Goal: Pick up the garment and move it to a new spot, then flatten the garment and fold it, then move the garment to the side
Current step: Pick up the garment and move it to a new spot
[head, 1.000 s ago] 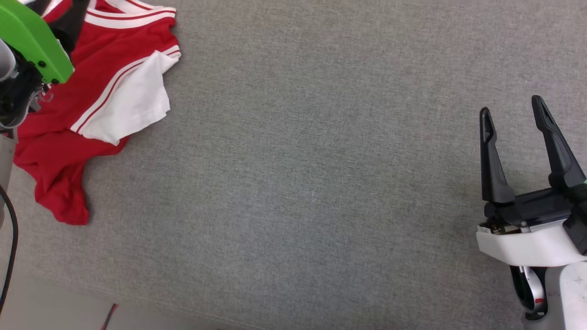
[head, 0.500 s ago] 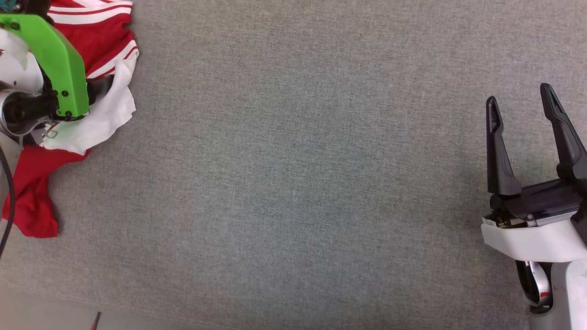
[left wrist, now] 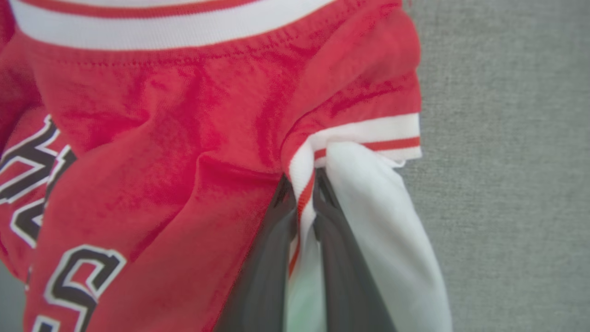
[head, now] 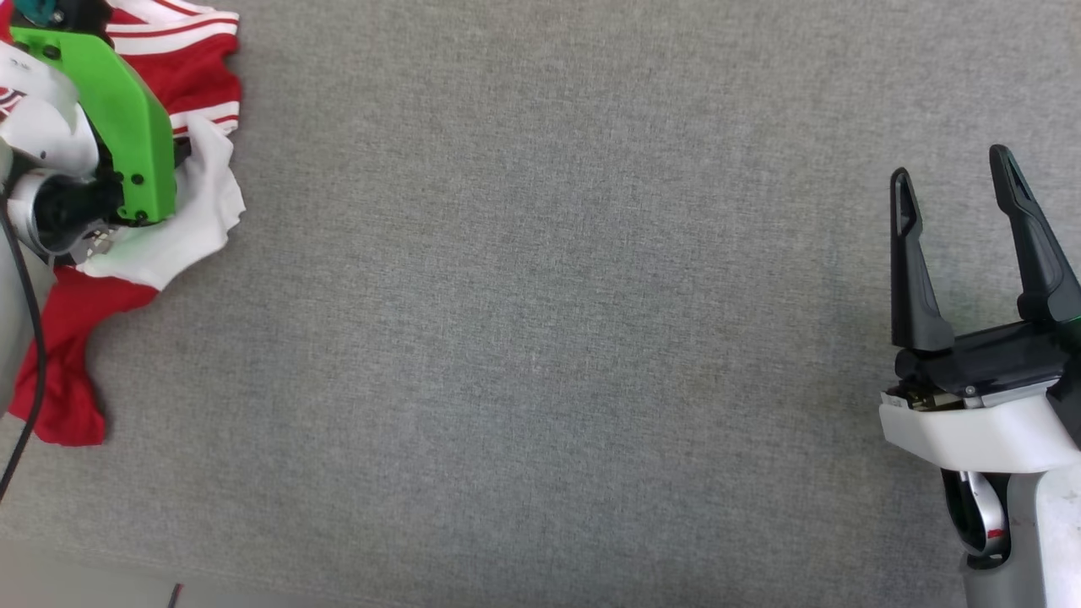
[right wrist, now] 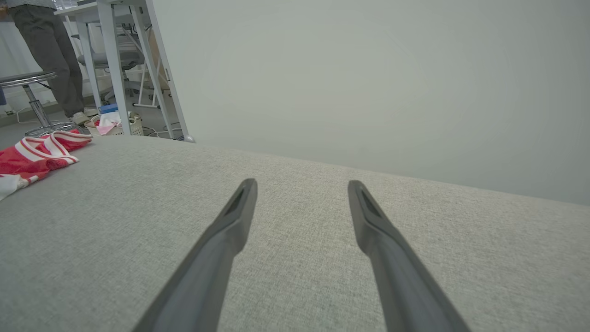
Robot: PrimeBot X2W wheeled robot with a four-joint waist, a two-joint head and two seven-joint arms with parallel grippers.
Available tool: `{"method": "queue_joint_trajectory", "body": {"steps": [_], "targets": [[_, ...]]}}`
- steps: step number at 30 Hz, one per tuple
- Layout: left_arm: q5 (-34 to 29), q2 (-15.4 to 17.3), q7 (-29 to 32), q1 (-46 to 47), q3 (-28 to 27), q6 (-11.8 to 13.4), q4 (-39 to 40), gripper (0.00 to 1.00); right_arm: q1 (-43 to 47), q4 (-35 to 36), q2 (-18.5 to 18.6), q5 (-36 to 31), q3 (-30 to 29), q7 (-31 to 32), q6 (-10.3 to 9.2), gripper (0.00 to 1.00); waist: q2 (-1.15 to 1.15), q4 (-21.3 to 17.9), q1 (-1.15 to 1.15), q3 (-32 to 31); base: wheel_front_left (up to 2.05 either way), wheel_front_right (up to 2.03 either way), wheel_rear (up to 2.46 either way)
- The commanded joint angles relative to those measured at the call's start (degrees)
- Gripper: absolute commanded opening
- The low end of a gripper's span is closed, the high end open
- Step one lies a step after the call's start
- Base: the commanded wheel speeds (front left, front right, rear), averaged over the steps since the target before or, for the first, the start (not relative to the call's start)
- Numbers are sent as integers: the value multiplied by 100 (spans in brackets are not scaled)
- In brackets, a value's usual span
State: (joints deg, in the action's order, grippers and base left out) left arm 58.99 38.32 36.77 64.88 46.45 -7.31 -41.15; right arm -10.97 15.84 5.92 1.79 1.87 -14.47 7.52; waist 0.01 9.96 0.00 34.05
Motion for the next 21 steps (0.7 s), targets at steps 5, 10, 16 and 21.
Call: {"method": "queue_joint_trajectory", "body": {"steps": [5, 10, 16, 21], "targets": [[86, 85, -368, -145, 406, -17, 665, 0, 147, -95, -92, 126, -55, -52, -3, 100, -1, 64, 0, -608, 0, 0, 0], [85, 343, -546, -164, 896, -17, 1604, 0, 310, -187, -182, 222, -78, -52, -3, 100, -1, 110, 0, -1043, 0, 0, 0], [156, 440, -740, -134, 1344, -17, 2713, 0, 467, -286, -265, 327, -77, -52, -3, 100, -1, 36, 0, -1441, 0, 0, 0], [255, 315, -785, 17, 1654, -17, 3429, 0, 568, -312, -296, 405, -114, -52, -3, 100, -1, -196, 0, -1637, 0, 0, 0]]}}
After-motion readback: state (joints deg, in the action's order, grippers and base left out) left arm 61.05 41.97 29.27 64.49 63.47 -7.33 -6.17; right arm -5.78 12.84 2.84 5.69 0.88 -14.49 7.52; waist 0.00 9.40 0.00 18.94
